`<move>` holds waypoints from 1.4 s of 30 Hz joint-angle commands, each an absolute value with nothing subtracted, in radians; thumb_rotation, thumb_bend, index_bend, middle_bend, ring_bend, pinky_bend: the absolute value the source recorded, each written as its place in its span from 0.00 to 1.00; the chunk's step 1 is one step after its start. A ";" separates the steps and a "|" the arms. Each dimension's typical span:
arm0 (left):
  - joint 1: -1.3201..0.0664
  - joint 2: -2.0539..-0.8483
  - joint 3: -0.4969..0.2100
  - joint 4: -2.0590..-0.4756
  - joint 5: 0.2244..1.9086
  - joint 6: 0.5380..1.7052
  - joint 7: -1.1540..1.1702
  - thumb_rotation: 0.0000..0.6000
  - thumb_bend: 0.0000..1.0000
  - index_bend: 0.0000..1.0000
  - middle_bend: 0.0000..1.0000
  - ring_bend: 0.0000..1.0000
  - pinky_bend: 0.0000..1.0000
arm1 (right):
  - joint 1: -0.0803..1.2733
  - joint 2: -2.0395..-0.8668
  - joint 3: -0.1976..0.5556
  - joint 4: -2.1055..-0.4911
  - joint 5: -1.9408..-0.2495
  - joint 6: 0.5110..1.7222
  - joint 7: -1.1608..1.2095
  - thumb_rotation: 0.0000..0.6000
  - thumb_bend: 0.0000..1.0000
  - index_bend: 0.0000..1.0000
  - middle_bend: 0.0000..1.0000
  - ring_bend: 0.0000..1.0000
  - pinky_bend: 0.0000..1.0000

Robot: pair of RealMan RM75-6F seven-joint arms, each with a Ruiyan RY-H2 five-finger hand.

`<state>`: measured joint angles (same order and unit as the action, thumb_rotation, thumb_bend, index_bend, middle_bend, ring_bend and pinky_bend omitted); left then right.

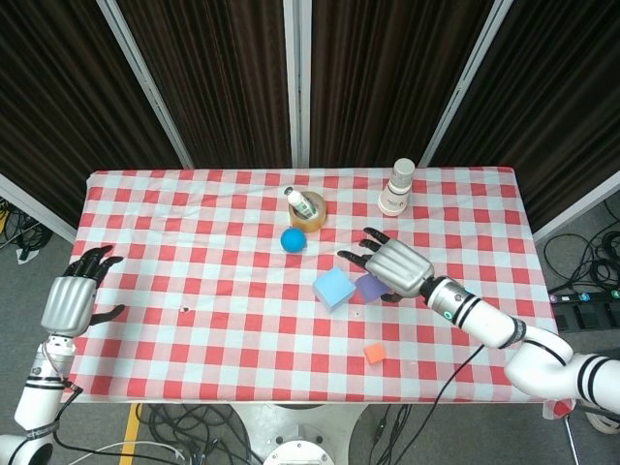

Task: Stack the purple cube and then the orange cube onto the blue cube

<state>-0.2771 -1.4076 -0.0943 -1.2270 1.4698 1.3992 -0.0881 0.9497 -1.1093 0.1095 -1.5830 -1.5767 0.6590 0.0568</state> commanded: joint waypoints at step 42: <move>-0.272 -1.419 -0.108 -1.166 1.437 1.381 -0.118 1.00 0.11 0.29 0.24 0.16 0.29 | 1.222 -1.345 -0.004 -1.252 -1.684 0.551 0.368 1.00 0.12 0.08 0.47 0.15 0.00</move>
